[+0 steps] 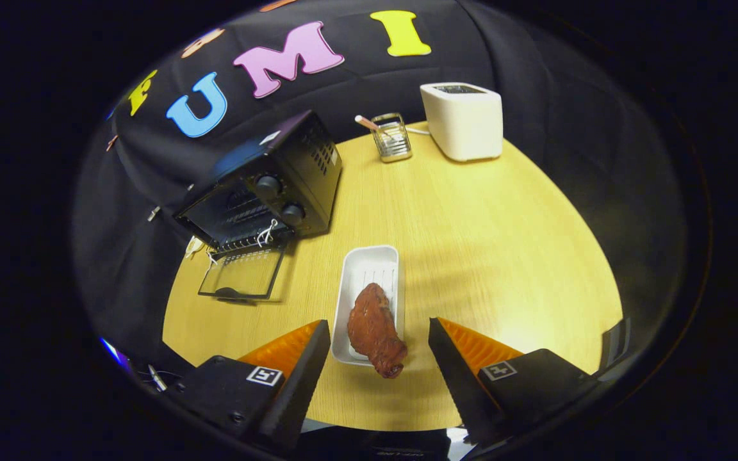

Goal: Open the toaster oven, put the food inside, and close the toaster oven door.

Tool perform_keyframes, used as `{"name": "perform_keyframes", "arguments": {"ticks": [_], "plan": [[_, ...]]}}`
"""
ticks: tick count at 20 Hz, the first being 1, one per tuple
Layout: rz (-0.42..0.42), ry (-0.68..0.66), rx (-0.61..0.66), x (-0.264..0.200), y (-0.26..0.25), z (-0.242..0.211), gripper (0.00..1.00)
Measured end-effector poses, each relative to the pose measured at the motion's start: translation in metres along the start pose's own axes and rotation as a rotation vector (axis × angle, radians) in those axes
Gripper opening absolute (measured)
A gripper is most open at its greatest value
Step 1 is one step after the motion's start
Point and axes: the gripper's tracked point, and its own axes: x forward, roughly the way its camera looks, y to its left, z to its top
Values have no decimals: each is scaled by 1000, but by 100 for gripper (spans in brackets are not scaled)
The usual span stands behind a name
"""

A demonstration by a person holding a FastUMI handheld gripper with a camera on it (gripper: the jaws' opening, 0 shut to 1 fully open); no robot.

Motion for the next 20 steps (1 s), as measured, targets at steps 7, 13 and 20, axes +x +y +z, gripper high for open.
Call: {"name": "perform_keyframes", "arguments": {"ticks": [7,13,20], "plan": [[105,123,119,20,-4,-18,63],[123,193,200,24,-11,-24,28],[147,196,191,17,-13,-19,16]]}}
